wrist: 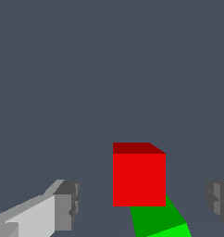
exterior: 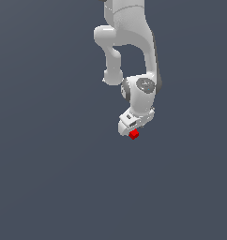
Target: Stack the red cube on top of the green cube.
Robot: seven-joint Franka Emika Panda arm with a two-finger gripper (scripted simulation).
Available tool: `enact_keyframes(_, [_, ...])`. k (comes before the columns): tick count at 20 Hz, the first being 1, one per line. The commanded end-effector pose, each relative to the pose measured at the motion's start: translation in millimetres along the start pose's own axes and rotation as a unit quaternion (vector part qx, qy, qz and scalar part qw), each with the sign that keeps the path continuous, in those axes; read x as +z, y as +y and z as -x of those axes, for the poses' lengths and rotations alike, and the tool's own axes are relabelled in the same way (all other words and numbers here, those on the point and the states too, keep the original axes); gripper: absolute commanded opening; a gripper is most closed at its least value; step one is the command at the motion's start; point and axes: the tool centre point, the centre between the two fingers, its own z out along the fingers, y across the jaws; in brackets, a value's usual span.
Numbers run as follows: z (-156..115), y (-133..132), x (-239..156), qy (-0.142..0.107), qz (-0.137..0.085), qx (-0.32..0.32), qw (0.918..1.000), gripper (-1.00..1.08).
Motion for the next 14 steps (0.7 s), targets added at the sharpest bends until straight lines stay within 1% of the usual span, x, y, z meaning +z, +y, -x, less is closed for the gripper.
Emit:
enact_keyframes(1, [1,0,9,0.0,0.0,0.0,1.0,1.0])
enact_keyframes(7, [1,0,36,0.0,0.0,0.001,1.0,1.0])
enact_keyframes(12, [0,1,42,0.0,0.0,0.002,1.0,1.0])
enact_keyframes(13, [0,1,42,0.0,0.0,0.002,1.0,-1.0])
enact_keyframes(14, [0,1,42,0.0,0.0,0.002,1.0,-1.0])
